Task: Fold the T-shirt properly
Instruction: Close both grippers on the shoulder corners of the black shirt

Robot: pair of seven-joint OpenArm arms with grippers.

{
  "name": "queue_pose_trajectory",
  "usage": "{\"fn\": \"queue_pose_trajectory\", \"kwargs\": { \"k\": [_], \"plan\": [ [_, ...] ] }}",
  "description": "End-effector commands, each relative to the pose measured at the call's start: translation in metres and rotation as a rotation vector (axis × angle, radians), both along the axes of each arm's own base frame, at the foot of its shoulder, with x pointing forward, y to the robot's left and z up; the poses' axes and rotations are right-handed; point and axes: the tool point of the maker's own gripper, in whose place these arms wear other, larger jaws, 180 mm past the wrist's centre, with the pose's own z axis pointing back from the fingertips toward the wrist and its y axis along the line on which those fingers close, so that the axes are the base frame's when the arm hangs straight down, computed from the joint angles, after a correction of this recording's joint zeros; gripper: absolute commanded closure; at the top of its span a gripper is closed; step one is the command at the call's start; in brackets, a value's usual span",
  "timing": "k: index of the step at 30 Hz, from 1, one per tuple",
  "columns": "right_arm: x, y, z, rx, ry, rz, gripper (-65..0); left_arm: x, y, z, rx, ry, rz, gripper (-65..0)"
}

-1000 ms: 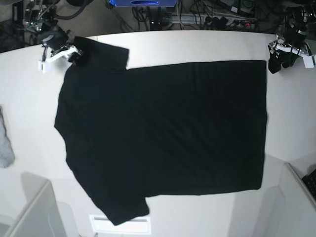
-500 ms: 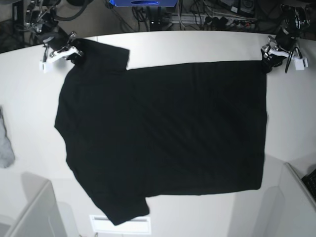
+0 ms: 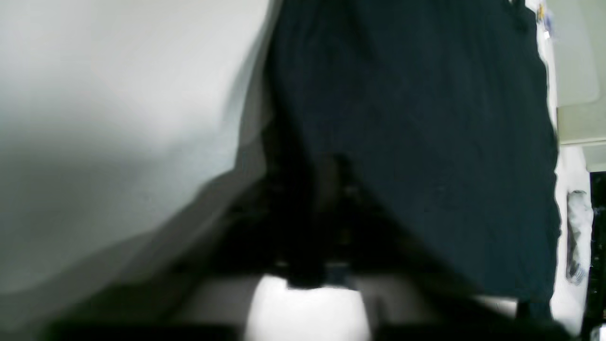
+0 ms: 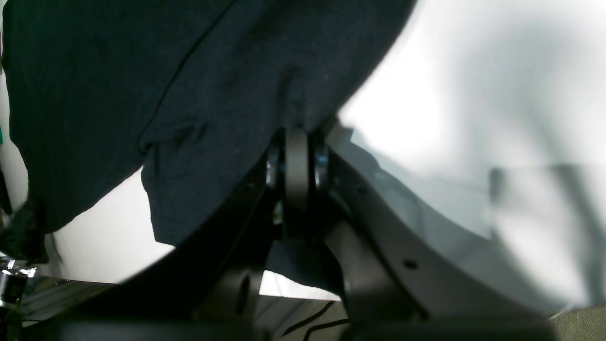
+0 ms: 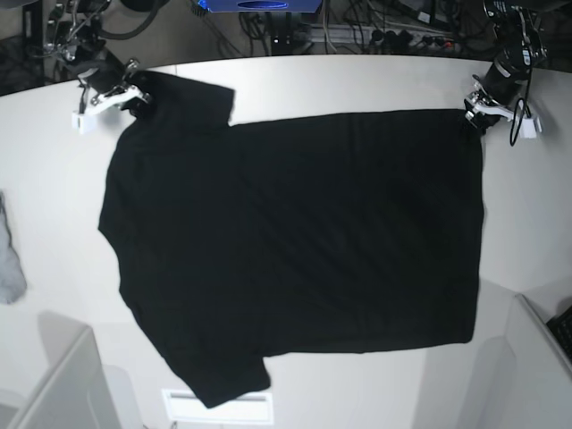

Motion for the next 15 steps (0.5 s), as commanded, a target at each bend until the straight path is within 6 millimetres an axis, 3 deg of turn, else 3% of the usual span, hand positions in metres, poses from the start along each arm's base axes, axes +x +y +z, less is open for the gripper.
{"fn": "queue_pose_trajectory", "kwargs": {
  "k": [1, 8, 15],
  "plan": [
    [-0.011, -0.006, -0.005, -0.035, 0.045, 0.016, 0.0, -0.011, -0.002, -0.008, 0.010, 0.071, -0.036, 0.0],
    [-0.012, -0.006, 0.001, -0.045, 0.033, 0.023, 0.0, -0.016, -0.008, 0.004, 0.035, 0.083, -0.106, 0.0],
    [-0.016, -0.001, 0.029, -0.089, -0.020, 0.065, 0.0, -0.032, -0.013, 0.021, 0.084, 0.085, -0.165, 0.0]
  ]
}}
